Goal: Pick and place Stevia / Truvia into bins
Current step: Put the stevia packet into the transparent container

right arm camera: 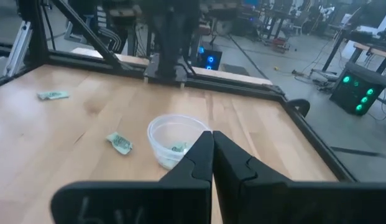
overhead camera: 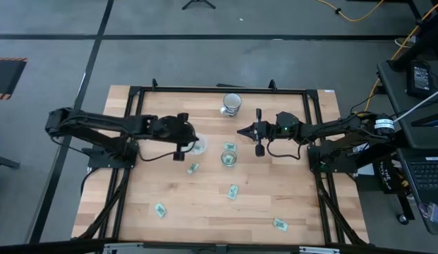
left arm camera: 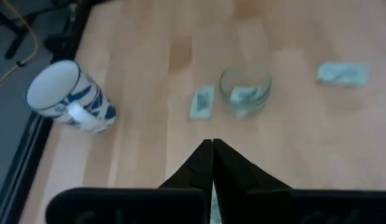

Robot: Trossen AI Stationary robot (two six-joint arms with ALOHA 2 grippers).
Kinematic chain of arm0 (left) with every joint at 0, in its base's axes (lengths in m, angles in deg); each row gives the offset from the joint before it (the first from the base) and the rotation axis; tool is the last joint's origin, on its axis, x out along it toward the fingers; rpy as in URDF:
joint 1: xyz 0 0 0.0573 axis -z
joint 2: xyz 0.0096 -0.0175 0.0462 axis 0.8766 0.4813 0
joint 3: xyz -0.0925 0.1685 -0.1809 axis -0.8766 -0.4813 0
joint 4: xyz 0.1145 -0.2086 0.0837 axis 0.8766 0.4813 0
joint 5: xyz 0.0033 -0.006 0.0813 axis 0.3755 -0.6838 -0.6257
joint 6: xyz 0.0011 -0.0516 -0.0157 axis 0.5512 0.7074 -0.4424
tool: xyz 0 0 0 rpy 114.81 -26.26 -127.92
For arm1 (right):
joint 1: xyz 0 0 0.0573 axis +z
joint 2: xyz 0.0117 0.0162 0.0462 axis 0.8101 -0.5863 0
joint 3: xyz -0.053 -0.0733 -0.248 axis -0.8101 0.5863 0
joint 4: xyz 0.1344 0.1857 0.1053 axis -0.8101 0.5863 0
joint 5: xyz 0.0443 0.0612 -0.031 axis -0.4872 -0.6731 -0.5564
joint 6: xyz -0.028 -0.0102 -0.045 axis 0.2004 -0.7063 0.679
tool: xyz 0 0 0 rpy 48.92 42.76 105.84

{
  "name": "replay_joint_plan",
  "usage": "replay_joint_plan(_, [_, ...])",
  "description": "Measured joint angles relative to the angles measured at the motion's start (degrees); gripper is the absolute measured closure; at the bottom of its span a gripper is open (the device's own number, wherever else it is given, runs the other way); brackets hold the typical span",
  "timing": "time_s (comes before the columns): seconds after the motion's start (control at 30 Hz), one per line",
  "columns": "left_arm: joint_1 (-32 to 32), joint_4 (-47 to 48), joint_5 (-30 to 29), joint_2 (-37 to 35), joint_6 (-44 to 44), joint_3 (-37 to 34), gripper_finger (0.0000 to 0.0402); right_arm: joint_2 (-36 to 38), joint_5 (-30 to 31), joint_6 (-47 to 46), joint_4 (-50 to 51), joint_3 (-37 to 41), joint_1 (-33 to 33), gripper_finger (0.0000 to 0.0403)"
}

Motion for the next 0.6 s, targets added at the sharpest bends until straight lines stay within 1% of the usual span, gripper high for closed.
replay_joint_plan(0.07, [1.15,-0.11,1.96,-1.23,1.2,-0.1,0.0399,0.01,-0.69,-3.57,0.15,0.01,0.18,0.0396])
replay_joint_plan(0.13, [2.76,-0.65,2.83,-2.5,1.44,-1.25,0.0399,0.01,-3.11,-6.14,0.44,0.02,1.33,0.0396])
replay_joint_plan(0.23, [5.49,-1.12,2.29,-3.81,2.08,-3.65,0.0399,0.01,-4.32,-6.31,2.95,0.02,5.79,0.0399])
replay_joint_plan(0.27, [6.41,-1.18,1.93,-3.98,2.85,-4.46,0.0399,0.01,-3.62,-5.56,3.91,0.02,7.43,0.04])
replay_joint_plan(0.4, [9.85,-7.02,-0.23,-3.99,5.51,-8.34,0.04,0.11,4.5,-5.99,9.53,-0.05,14.02,0.04])
replay_joint_plan(0.6, [13.39,-18.86,-1.22,-3.45,5.64,-12.57,0.04,1.93,12.52,-12.09,22.43,-3.86,23.26,0.0401])
